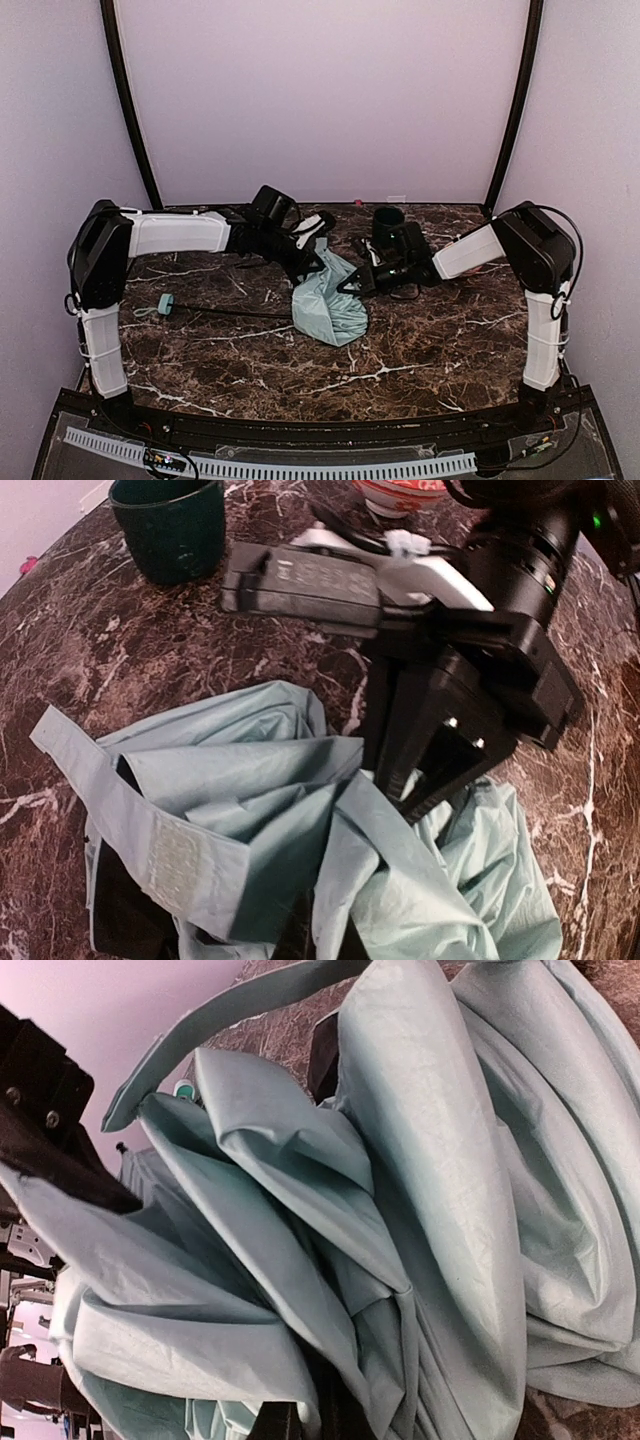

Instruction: Put away the umbrella

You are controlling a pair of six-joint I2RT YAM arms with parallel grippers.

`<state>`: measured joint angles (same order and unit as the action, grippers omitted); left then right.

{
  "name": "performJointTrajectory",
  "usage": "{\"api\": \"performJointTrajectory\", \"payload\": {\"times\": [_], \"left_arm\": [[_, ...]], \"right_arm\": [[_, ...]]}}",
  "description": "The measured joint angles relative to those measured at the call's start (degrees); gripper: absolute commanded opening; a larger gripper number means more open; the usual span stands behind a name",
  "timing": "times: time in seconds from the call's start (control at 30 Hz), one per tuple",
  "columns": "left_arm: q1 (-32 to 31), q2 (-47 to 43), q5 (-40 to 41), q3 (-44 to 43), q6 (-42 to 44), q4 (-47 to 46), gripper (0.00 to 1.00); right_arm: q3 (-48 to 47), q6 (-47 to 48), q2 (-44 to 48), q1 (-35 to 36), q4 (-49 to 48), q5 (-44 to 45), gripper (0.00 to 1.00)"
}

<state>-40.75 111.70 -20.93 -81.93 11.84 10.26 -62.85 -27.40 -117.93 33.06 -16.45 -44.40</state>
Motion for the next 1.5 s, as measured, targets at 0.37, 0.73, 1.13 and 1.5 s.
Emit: {"api": "performJointTrajectory", "payload": {"times": [0.37,0.73,1.13,1.5], "left_arm": [[3.5,17.3,0.4,-12.4,-4.6,2.3,0.0],[2.0,18.3,4.6,-12.3,-0.4,1.2,0.0],[1.1,18.5,6.5,-10.9,1.9,-3.7,0.0],[1.4,18.5,4.9,-10.6,2.7,-4.3,0.0]], "right_arm": [[-2.0,0.8,-0.8,-0.5,3.5,-0.4,0.0],[-3.5,7.5,-0.9,-0.9,8.5,-1.0,0.24],[2.7,14.8,18.2,0.0,17.8,14.5,0.41],[8.3,11.5,14.9,11.1,5.6,17.1,0.21]]}}
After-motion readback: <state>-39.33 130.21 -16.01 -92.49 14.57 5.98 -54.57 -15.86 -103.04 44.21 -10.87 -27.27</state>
